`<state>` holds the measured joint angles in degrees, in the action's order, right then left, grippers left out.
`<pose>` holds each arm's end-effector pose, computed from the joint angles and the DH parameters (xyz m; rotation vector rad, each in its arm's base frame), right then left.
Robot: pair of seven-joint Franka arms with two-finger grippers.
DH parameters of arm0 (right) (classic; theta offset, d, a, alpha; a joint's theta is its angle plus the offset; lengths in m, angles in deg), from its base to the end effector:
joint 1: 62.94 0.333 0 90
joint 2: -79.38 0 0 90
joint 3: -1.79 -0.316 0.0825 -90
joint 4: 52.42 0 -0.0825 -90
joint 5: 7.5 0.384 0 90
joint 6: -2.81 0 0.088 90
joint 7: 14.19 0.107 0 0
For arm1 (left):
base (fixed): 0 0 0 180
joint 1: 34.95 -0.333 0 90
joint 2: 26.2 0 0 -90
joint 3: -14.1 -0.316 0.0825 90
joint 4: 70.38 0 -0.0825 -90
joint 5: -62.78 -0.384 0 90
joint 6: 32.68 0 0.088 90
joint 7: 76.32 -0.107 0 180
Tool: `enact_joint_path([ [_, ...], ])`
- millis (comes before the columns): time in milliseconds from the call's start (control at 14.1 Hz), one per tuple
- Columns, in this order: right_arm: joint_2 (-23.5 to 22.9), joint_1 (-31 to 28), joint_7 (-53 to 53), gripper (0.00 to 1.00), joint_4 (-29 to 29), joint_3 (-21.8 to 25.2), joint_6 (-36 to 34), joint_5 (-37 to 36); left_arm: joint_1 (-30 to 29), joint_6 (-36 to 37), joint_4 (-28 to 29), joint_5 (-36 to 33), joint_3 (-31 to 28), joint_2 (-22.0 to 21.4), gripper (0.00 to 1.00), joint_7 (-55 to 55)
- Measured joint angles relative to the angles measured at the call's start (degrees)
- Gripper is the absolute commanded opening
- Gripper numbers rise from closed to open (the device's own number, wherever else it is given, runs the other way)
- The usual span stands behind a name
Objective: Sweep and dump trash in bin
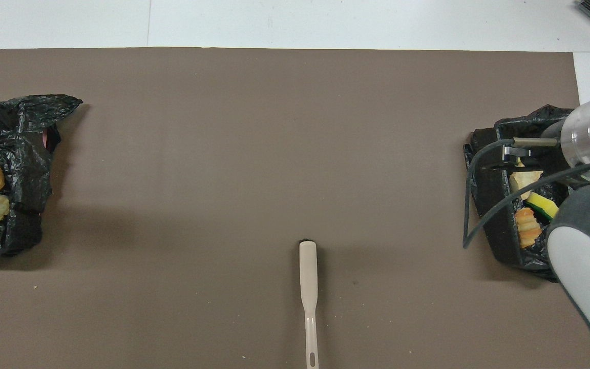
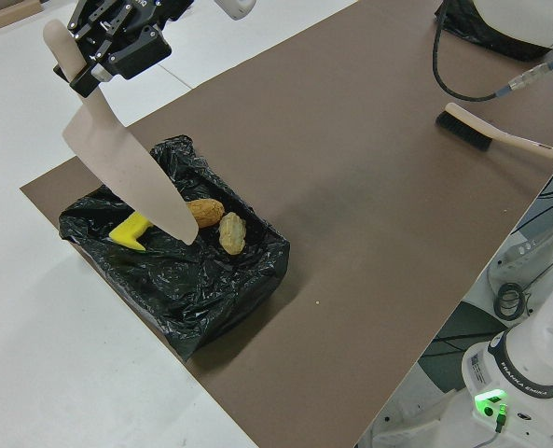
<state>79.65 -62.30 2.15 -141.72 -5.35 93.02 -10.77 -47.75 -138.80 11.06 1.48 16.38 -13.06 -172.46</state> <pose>0.5495 0.0691 0.6334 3.0804 -0.2311 0.0497 0.6282 0.1900 0.6264 -1.4595 1.6697 0.8927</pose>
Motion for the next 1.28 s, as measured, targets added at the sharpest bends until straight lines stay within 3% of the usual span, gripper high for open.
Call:
enact_joint_path([
  [284, 0.50, -2.87, -0.71, 1.00, -1.39, 0.17, -0.08, 2.88, 2.99, 6.00, 0.20, 4.39, 0.14, -0.52, 0.00, 2.04],
  [782, 2.20, -3.11, -1.37, 1.00, -3.90, 0.07, 0.49, 2.92, 5.78, 7.40, 1.95, 23.61, 0.44, -1.02, 0.00, 4.06],
  [995, 2.20, -3.32, -2.07, 1.00, -4.01, 0.16, 0.63, 2.92, 8.16, 7.14, 6.49, 30.69, 0.66, -3.47, 0.00, 9.47],
  [1279, 2.20, -3.32, -2.35, 1.00, -4.09, 0.13, 1.18, 2.92, 15.26, 6.95, 14.13, 35.57, 0.93, -7.34, 0.00, 25.79],
])
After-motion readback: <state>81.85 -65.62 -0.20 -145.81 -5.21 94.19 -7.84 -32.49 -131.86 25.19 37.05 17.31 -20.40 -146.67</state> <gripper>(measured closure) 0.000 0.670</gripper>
